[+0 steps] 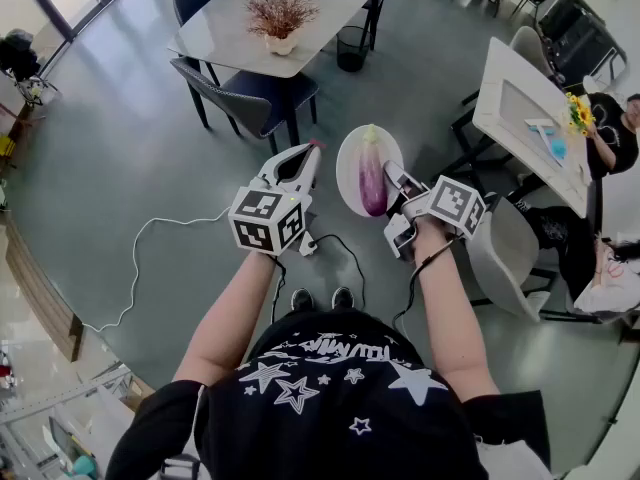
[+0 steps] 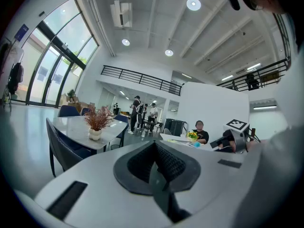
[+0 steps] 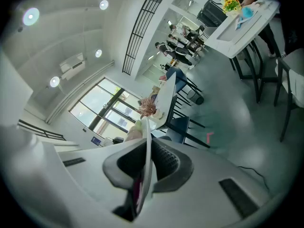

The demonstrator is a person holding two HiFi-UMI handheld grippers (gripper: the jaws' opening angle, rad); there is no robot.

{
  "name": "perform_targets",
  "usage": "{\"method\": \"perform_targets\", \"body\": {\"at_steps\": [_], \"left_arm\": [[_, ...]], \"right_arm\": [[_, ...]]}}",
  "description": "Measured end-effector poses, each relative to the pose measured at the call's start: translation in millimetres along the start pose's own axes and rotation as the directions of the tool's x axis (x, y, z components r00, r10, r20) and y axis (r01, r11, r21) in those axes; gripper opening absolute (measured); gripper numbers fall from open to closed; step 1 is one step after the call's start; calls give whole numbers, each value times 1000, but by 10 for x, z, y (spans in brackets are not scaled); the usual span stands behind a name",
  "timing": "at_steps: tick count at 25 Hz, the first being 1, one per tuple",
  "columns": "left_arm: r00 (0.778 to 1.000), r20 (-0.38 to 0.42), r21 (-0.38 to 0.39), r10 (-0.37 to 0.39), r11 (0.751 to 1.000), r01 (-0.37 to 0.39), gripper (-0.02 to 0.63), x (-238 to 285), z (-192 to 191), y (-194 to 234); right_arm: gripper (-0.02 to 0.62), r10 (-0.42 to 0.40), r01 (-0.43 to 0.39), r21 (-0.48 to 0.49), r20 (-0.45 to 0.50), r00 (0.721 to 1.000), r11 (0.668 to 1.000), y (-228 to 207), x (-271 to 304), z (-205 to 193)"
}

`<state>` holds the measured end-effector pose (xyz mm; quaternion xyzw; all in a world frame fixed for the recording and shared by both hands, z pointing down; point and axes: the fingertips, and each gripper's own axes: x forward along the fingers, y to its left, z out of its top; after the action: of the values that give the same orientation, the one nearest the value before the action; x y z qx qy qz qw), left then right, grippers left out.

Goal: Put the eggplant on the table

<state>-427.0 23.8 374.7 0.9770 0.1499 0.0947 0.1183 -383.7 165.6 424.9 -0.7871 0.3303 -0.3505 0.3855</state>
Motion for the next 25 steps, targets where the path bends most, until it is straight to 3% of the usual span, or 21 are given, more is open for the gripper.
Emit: {"method": "perform_targets", "body": {"at_steps": [5, 25], "left_arm": [[1000, 19, 37, 0, 999, 0, 6, 91, 23, -105], [999, 6, 54, 52, 997, -52, 7, 227, -20, -494]], "right_arm": [[31, 17, -17, -15, 3, 1000, 1000, -31, -51, 84], [31, 57, -59, -45, -51, 997, 997, -165, -308, 175]]}}
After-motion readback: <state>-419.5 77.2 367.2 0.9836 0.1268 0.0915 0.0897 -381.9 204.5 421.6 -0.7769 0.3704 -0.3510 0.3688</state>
